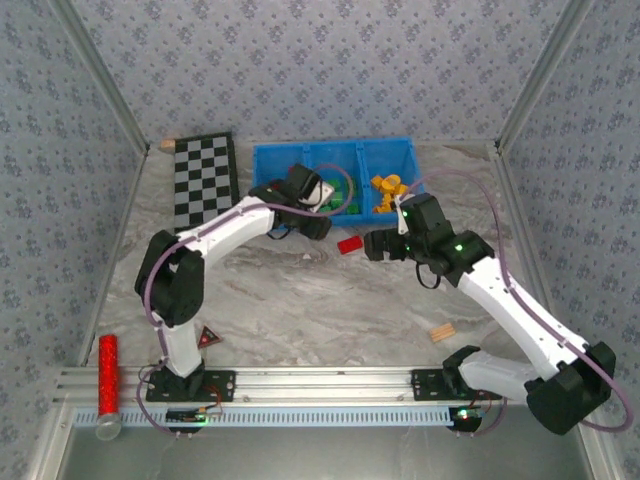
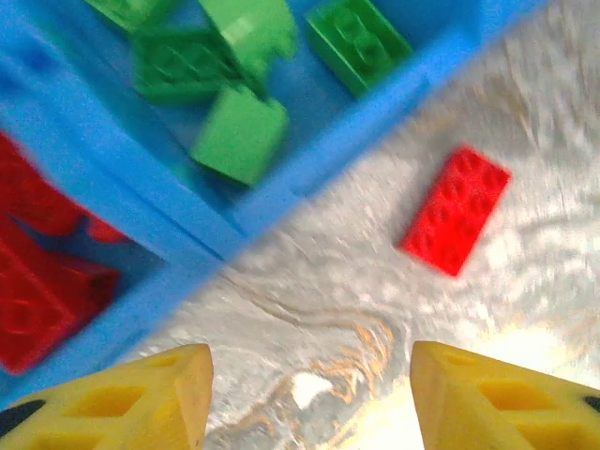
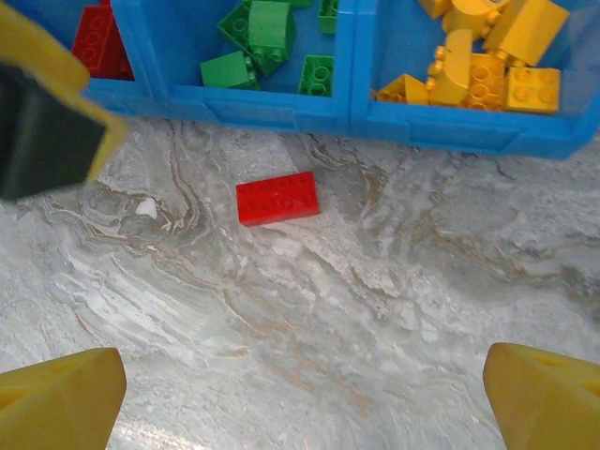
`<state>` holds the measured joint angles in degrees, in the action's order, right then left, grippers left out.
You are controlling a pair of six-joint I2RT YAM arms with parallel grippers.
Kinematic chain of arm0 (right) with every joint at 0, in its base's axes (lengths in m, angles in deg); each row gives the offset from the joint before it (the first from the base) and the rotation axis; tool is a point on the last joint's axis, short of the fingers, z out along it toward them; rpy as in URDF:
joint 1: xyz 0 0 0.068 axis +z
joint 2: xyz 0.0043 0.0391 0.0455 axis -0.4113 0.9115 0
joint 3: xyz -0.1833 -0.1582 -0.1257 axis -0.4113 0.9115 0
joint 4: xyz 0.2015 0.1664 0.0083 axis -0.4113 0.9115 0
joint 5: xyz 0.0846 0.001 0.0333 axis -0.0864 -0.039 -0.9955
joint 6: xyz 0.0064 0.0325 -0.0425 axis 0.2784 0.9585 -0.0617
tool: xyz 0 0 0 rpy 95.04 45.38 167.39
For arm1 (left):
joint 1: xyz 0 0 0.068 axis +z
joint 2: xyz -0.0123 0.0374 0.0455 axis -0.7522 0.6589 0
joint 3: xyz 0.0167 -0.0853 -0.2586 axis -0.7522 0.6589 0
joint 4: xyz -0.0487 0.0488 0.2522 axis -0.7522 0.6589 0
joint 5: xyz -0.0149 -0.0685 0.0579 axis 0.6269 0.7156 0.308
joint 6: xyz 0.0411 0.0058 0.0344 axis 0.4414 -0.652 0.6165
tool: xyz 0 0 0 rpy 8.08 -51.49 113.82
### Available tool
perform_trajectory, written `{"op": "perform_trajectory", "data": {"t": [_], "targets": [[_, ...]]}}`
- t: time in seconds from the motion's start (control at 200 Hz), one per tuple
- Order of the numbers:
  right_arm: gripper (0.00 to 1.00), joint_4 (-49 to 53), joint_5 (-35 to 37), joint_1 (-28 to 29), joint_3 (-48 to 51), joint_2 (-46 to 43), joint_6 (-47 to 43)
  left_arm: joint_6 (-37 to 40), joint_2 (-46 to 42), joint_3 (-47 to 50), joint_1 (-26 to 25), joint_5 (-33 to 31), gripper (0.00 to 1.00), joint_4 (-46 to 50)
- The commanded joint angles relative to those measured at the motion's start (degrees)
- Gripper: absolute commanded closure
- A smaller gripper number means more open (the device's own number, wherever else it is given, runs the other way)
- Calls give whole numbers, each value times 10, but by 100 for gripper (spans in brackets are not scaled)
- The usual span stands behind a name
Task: Sort the legos into containers by color
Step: Pick up the lego from the center of the table.
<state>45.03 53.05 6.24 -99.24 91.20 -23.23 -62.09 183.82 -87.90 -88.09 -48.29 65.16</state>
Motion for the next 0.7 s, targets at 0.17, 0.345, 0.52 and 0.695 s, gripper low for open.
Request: {"op": "perform_trajectory", "data": {"t": [0.17, 0.345, 0.52, 0.695], "targets": [[0, 65, 8, -29, 26, -61, 25, 61, 61, -39, -37, 43, 36, -52], [0, 85, 5, -41, 30, -85, 26, 66, 123, -91, -41, 56, 35, -39], [0, 94, 5, -55, 38, -109, 25, 66, 166, -117, -48, 71, 34, -38], [0, 90, -9, -73, 55, -121, 24, 62, 212, -151, -57, 78, 34, -31]]}}
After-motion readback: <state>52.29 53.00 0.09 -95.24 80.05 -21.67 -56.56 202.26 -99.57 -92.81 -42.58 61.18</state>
